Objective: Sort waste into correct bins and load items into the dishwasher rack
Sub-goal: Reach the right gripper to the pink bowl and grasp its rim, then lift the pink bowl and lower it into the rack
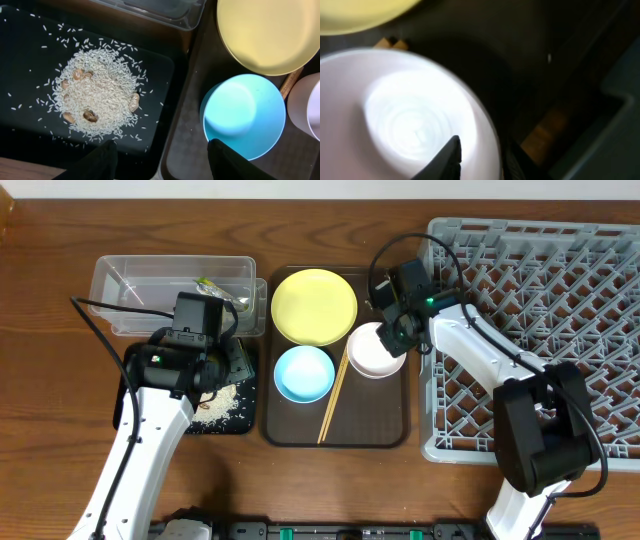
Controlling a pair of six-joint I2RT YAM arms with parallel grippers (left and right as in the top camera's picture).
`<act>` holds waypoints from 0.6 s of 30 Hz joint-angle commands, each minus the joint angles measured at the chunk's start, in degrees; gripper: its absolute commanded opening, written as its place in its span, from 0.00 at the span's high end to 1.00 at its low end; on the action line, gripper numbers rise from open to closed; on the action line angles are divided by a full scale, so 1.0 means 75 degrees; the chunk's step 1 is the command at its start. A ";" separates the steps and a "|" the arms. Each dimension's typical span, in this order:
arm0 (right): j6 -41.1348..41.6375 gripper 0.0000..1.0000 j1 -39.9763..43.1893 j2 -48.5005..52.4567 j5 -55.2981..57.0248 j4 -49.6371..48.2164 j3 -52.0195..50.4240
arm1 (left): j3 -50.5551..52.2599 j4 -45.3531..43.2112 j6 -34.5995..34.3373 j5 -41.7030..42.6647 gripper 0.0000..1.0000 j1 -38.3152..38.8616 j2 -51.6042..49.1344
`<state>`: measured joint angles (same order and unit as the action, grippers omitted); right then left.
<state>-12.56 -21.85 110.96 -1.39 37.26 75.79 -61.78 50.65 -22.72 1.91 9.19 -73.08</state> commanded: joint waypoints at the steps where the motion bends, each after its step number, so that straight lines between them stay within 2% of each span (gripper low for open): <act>1: 0.0044 0.82 -0.0076 0.0044 0.0064 0.0256 0.0035 | -0.0035 0.0015 -0.0070 -0.0149 0.39 -0.0032 -0.0038; 5: 0.0044 0.88 -0.0076 0.0044 0.0064 0.0597 0.0035 | -0.0035 0.0012 -0.0073 -0.0149 0.39 -0.0032 -0.0038; 8: 0.0047 0.99 -0.0076 0.0044 0.0067 0.0641 0.0035 | -0.0035 0.0015 -0.0070 -0.0146 0.39 -0.0032 -0.0038; 18: 0.0702 0.99 0.0131 -0.0504 0.0128 0.0536 0.0052 | -0.0035 0.0015 -0.0070 -0.0149 0.39 -0.0032 -0.0038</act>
<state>-9.41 -21.69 110.56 -1.76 41.87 75.81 -61.78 50.63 -22.72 1.50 9.21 -73.08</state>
